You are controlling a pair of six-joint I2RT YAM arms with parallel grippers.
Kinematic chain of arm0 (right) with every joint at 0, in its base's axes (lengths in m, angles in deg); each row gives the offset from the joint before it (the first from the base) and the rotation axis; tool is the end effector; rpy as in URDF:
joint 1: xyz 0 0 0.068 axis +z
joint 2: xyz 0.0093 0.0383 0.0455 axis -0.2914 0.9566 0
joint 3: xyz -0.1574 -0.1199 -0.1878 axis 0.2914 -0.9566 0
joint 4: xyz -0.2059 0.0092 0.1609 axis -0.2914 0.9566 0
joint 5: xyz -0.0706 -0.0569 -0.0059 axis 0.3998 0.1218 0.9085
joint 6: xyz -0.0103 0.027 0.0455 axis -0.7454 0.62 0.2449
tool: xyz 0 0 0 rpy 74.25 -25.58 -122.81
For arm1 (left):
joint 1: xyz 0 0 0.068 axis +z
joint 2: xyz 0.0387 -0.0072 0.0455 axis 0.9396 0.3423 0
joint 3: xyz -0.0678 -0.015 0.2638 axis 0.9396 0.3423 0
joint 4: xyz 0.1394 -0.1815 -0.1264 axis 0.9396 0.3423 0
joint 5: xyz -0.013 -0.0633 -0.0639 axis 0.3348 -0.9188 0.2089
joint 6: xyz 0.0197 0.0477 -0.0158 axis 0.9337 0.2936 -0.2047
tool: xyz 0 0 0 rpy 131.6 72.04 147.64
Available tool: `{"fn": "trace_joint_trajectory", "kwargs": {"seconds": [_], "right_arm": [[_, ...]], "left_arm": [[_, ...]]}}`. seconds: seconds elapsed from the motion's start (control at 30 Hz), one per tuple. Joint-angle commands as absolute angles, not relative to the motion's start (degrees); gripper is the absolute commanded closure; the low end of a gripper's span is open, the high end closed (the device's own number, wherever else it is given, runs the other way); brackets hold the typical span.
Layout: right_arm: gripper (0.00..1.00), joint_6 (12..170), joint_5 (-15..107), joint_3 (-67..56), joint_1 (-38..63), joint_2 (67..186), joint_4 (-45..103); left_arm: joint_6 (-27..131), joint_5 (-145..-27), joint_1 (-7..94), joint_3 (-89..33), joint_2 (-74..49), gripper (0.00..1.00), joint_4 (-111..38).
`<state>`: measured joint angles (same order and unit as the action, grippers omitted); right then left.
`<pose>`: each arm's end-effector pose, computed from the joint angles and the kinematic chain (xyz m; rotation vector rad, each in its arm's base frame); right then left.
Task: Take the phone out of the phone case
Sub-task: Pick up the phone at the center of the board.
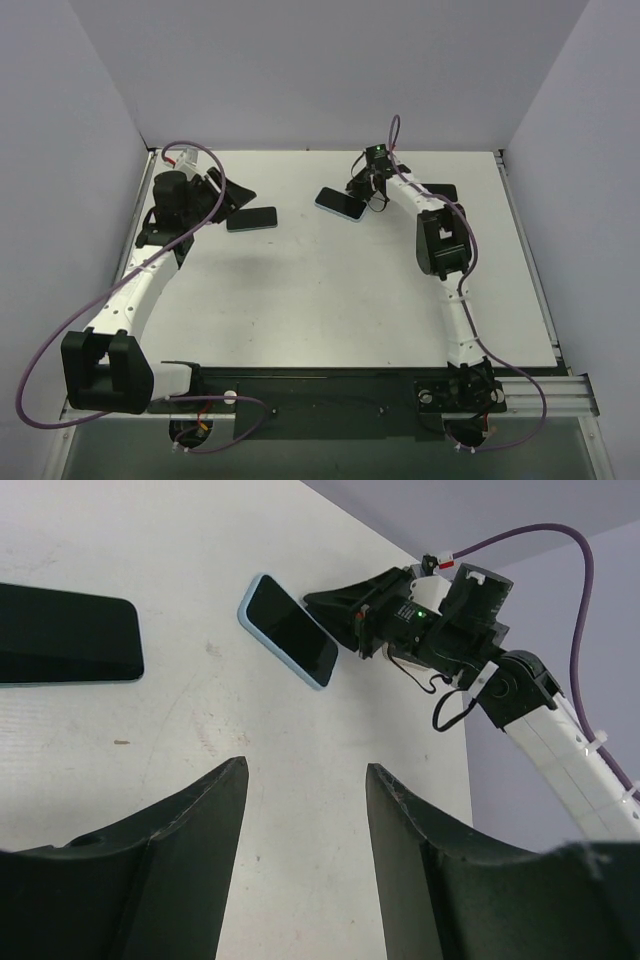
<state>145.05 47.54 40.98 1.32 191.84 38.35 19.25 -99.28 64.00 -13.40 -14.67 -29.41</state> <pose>0.5484 0.1853 0.1523 0.7753 2.1726 0.8859 0.2938 -0.0439 0.3200 -0.4185 1.9773 -0.9381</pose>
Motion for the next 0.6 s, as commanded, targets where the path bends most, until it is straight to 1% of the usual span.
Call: {"fn": "trace_joint_trajectory", "kwargs": {"seconds": [0.0, 0.07, 0.1, 0.13, 0.17, 0.2, 0.23, 0.27, 0.3, 0.43, 0.53, 0.57], "right_arm": [[0.83, 133.78, 41.4, 32.34, 2.13, 185.2, 47.33], [0.77, 127.81, 38.76, 29.35, 2.92, 182.66, 47.16], [0.66, 125.5, 37.79, 28.37, 3.36, 181.43, 46.81], [0.6, 120.43, 37.34, 27.23, 3.45, 180.72, 47.76], [0.49, 118.47, 37.51, 26.87, 3.54, 180.02, 48.29], [0.46, 114.27, 36.64, 26.08, 3.54, 179.92, 48.73], [0.35, 110.14, 35.94, 25.82, 3.62, 179.83, 49.17], [0.29, 108.1, 36.46, 26.68, 3.8, 180.01, 51.61], [0.26, 104.86, 36.81, 27.47, 4.24, 180.97, 53.38], [0.19, 97.29, 41.2, 31.96, 7.48, 183.43, 59.63], [0.18, 95.25, 49.71, 37.13, 9.86, 185.63, 65.06], [0.18, 94.03, 50.25, 39.24, 10.04, 186.94, 66.39]], "left_arm": [[19.05, -100.5, 64.71, -13.21, -14.55, 0.4, -32.95], [18.96, -100.41, 64.88, -13.04, -14.47, 0.4, -33.04], [18.79, -100.5, 64.88, -13.03, -14.38, 0.4, -33.13], [18.7, -100.94, 64.97, -13.12, -14.29, 0.4, -33.21], [18.61, -101.12, 64.97, -13.12, -14.2, 0.4, -33.22], [18.26, -101.47, 65.06, -13.03, -14.2, 0.4, -33.22], [18.26, -101.56, 65.15, -12.95, -14.2, 0.39, -33.3], [18.08, -101.64, 65.15, -12.95, -14.2, 0.4, -33.22], [18.0, -101.73, 65.23, -12.77, -14.29, 0.4, -33.22], [17.82, -101.91, 65.5, -12.68, -14.29, 0.39, -33.22], [17.82, -102.0, 65.59, -12.51, -14.2, 0.39, -35.15], [17.82, -102.0, 65.67, -12.59, -14.11, 0.4, -35.15]]}}
